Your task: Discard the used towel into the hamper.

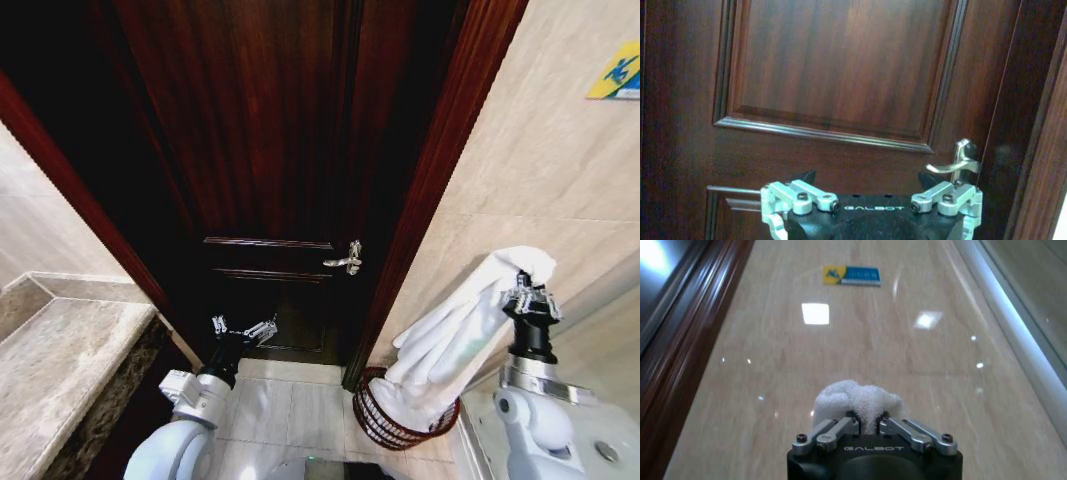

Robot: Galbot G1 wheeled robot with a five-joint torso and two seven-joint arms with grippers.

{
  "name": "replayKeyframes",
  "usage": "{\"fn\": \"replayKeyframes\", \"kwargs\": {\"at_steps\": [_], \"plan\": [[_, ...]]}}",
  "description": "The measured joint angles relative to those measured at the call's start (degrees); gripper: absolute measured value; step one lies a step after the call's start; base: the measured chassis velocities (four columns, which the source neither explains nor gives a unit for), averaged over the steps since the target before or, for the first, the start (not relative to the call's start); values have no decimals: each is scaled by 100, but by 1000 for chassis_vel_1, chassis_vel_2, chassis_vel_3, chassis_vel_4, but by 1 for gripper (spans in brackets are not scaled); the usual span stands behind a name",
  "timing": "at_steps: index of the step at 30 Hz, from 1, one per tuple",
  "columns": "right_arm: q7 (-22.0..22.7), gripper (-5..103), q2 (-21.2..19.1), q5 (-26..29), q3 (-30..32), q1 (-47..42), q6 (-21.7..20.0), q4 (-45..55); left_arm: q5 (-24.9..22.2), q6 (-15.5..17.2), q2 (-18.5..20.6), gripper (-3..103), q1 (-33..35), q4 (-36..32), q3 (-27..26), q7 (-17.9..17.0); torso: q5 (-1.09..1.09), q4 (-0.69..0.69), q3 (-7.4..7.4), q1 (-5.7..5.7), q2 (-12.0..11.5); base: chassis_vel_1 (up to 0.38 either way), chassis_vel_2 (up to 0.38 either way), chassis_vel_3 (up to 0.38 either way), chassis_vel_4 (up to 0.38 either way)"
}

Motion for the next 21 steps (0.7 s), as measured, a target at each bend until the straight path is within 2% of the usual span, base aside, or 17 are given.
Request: {"fn": "replayKeyframes", "kwargs": {"at_steps": [7, 10, 15, 21], "plan": [[356, 12, 243, -310, -203, 98, 46, -252, 0, 0, 0, 100, 0, 0, 0, 0, -1, 1, 0, 0, 0, 0, 0, 0, 0], [370, 12, 281, -386, -292, 85, 99, -395, 0, 0, 0, 100, 0, 0, 0, 0, -1, 1, 0, 0, 0, 0, 0, 0, 0], [385, 12, 370, -565, -440, 145, 353, -1165, 0, 0, 0, 100, 0, 0, 0, 0, 3, 0, 0, 0, 0, 0, 0, 0, 0], [400, 12, 289, -587, -539, 237, 461, -1680, 0, 0, 0, 100, 0, 0, 0, 0, 1, 1, 0, 0, 0, 0, 0, 0, 0]]}}
